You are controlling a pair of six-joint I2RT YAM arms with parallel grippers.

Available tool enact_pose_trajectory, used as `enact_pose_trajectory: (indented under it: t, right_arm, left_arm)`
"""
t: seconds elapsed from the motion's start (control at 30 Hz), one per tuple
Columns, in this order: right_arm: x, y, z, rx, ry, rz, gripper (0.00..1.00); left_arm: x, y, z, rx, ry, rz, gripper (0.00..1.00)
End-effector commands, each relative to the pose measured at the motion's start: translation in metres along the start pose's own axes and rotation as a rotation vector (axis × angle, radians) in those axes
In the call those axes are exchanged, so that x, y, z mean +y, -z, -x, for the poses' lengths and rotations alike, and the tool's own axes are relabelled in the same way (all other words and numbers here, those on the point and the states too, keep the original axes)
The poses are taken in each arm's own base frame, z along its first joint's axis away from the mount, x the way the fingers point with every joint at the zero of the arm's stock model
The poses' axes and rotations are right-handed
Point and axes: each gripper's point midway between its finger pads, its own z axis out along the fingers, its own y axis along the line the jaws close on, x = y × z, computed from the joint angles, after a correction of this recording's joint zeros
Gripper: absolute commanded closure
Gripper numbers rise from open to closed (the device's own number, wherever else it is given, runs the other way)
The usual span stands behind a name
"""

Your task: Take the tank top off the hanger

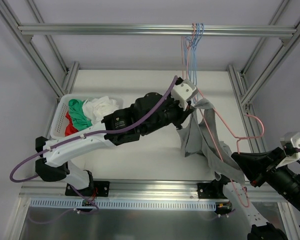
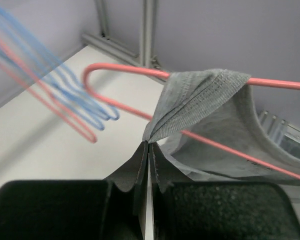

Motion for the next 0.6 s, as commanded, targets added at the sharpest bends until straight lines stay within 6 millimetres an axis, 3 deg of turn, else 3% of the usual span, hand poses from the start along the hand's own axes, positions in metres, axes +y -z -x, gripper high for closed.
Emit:
enact_pose_trajectory:
  t: [0.0,0.03,0.13,0.17,0.2,0.3,0.47,0.57]
  right_arm:
    - [0.003,-0.004,-0.010,0.048,0.005,0.042,1.00]
    - [0.006,-0.003,-0.011,0.049,0.013,0.065,1.00]
    - [0.015,-0.003,-0.013,0.053,0.017,0.126,1.00]
    - [0.019,-0.001,-0.013,0.051,0.024,0.151,1.00]
    - [0.023,-0.001,-0.012,0.051,0.029,0.180,1.00]
    - [0.037,0.001,-0.013,0.073,0.041,0.301,1.00]
    - [0.058,0.010,-0.018,0.093,0.094,0.507,1.00]
    - [0.065,0.019,-0.012,0.010,0.188,0.557,1.00]
  left_arm:
    - [0.052,0.055,0.057,-0.241,0.155,0.233,1.00]
    - [0.064,0.059,0.042,-0.237,0.161,0.293,1.00]
    - [0.084,0.100,0.063,-0.373,0.241,0.348,1.00]
    - [0.094,0.106,0.055,-0.376,0.249,0.397,1.00]
    - [0.102,0.123,0.061,-0.414,0.272,0.419,1.00]
    - [0.118,0.144,0.061,-0.464,0.296,0.489,1.00]
    - [0.132,0.155,0.063,-0.475,0.284,0.570,1.00]
    - [0.134,0.160,0.063,-0.478,0.281,0.574,1.00]
